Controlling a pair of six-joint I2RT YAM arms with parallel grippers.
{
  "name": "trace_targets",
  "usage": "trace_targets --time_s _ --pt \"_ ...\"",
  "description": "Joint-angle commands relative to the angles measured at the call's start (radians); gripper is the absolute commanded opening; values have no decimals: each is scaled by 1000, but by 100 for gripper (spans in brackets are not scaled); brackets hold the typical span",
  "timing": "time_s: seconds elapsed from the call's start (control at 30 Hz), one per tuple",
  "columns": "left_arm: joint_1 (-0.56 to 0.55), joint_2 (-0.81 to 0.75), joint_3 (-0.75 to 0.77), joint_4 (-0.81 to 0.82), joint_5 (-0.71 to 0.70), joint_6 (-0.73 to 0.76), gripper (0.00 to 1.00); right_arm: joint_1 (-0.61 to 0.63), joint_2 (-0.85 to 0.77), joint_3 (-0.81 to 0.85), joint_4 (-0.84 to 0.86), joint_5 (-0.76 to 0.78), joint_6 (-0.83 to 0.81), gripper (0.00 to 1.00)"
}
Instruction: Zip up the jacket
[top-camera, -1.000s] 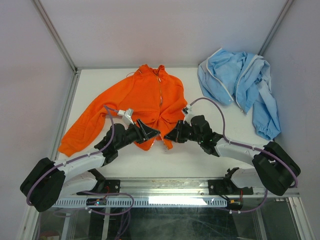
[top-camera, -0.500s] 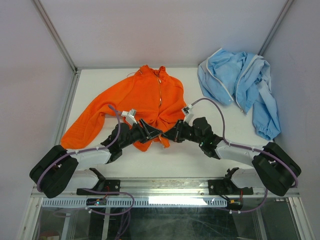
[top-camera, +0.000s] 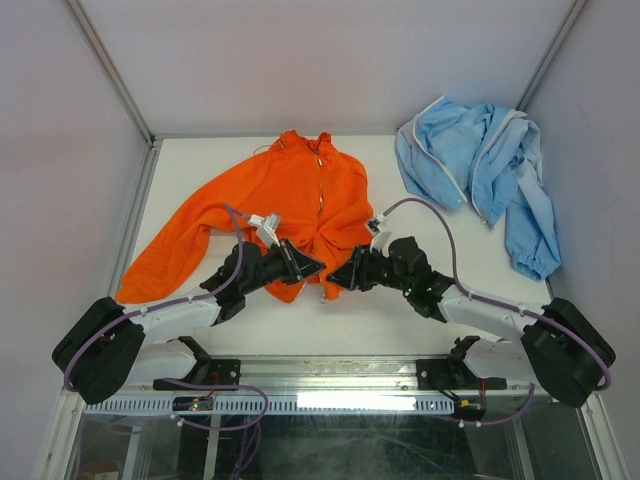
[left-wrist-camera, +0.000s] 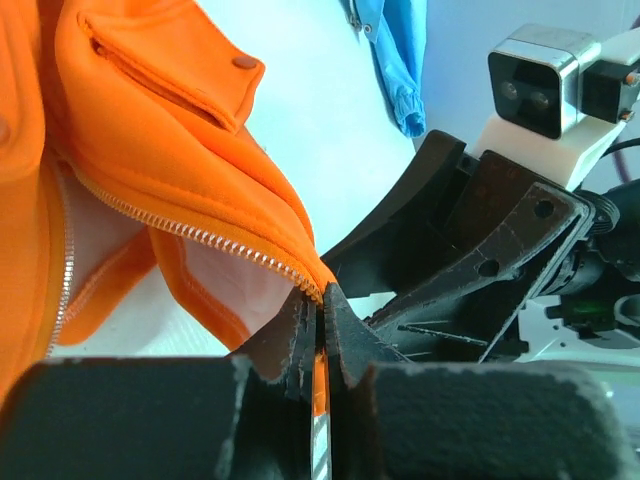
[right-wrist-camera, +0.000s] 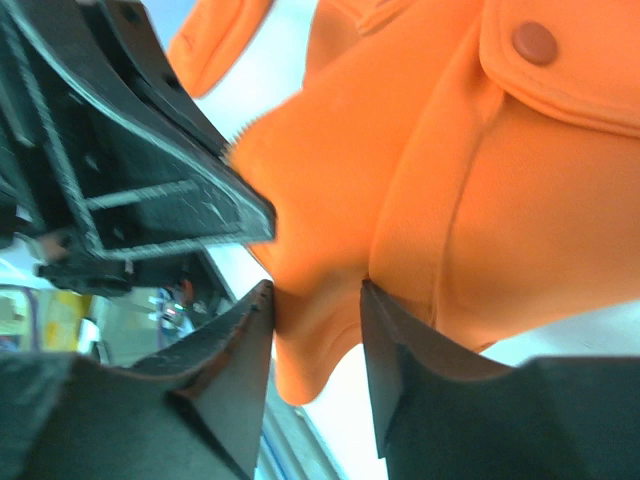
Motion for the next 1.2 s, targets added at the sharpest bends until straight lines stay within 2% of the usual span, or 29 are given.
trace_targets --time_s 0.0,0.07,0.13,0.23,0.5,0.67,0.9,0.97,1.1,1.17 --pt "-4 -77 113 -162 -21 211 0 6 -108 74 -198 61 -206 51" --pt "-3 -90 152 -231 -25 253 0 11 -142 90 -259 65 -267 59" --pt "-3 -100 177 -261 -20 267 0 24 -160 104 -268 47 -276 61" --pt "-4 -104 192 -271 -8 264 0 66 -160 125 -258 56 -264 62" --pt "-42 -93 265 -384 -79 291 0 189 -76 297 -473 290 -282 63" --pt "-65 -81 280 -386 -100 292 0 230 -4 344 -496 344 -248 62" --pt "-75 -94 283 -393 -116 290 0 232 61 332 -475 356 -245 49" --pt "-80 -85 288 -389 -110 289 0 232 72 313 -437 349 -241 42" --pt "-83 -75 293 -391 -109 292 0 231 72 267 -363 329 -241 17" --pt "-83 -82 295 -399 -116 297 5 227 56 237 -323 317 -251 3"
